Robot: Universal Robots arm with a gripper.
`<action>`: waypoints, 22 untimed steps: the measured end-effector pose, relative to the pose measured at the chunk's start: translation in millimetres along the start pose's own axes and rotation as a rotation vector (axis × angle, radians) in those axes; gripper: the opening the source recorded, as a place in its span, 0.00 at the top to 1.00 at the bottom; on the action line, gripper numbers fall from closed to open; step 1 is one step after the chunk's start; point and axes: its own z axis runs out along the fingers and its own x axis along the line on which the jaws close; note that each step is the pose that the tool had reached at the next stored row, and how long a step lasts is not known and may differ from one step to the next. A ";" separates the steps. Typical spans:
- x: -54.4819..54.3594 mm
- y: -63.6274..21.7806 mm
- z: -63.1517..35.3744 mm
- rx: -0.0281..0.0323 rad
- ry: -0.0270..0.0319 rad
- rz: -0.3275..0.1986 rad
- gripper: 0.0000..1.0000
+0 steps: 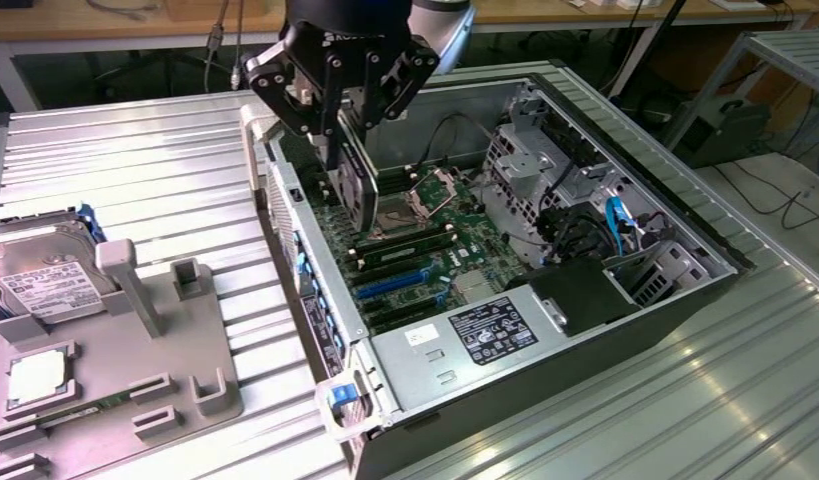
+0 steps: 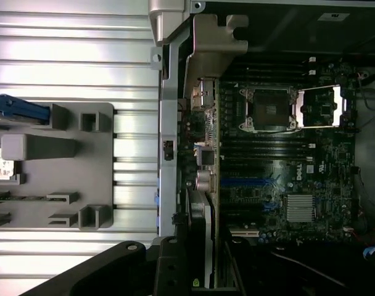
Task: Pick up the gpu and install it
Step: 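Pick up the gpu and move the gpu toward the slot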
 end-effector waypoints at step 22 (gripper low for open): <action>-29.2 -0.5 0.9 0.0000 0.0000 0.000 0.72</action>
